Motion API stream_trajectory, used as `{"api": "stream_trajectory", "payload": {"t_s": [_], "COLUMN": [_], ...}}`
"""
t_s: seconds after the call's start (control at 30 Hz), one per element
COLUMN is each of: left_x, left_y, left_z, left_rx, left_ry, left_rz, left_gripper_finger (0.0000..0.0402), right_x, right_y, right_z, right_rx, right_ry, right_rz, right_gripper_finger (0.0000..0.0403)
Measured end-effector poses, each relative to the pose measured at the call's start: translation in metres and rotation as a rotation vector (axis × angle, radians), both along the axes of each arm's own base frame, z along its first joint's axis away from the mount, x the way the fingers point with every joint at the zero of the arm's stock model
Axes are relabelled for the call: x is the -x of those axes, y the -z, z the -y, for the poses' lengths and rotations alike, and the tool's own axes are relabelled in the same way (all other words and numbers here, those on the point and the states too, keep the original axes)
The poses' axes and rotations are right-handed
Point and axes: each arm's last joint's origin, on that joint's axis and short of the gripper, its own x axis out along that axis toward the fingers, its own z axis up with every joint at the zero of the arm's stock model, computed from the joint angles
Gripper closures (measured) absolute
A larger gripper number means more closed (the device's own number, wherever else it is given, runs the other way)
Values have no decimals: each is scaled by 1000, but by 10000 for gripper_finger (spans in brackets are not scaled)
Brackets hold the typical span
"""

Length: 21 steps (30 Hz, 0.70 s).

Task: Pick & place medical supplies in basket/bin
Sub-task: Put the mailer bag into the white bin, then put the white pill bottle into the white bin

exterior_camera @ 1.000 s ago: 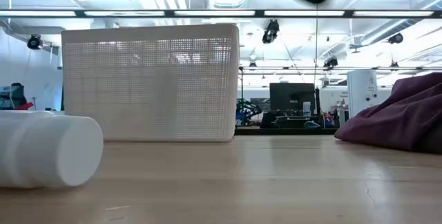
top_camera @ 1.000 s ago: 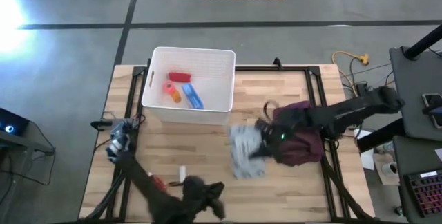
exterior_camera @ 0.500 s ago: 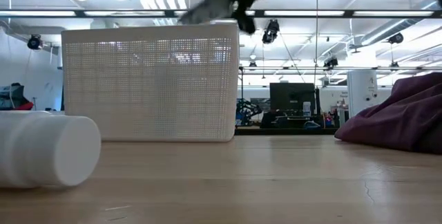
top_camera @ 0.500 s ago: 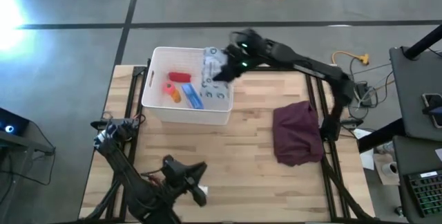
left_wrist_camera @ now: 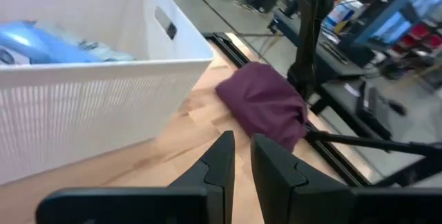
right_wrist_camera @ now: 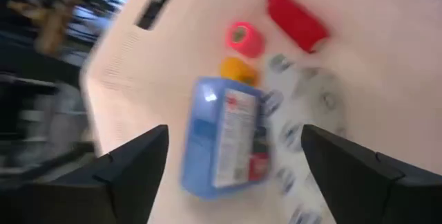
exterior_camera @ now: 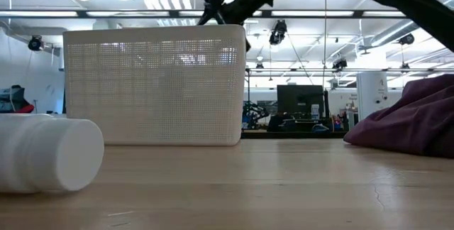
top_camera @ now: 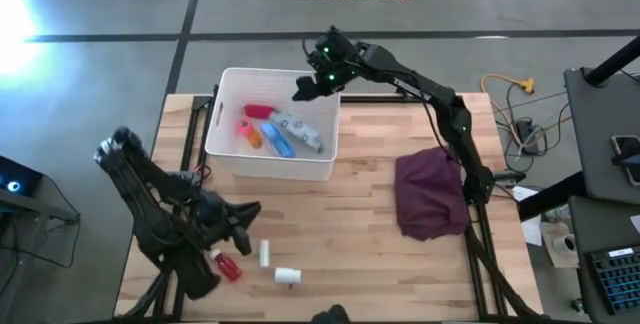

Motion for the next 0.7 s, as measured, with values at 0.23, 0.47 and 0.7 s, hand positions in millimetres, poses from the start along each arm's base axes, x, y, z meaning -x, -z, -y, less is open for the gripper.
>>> {"api": "stream_trajectory", "payload": {"t_s": [0.23, 0.47, 0.7], "left_x": [13, -7, -32], "left_y": [34, 82, 110], "left_z": [-15, 0, 19], "left_rx": [37, 40, 19], "left_ry": [180, 416, 590], "left_rz": [-32, -172, -409], "left_gripper_finger": [371, 335, 228], "right_x": [21, 40, 70], "right_y": [-27, -32, -15], "right_z": [-66, -173, -246], "right_rx": [353, 621, 624], "right_ry": [-183, -610, -766], "right_rz": [-229, -425, -421], "right_gripper_finger": [67, 73, 74]}}
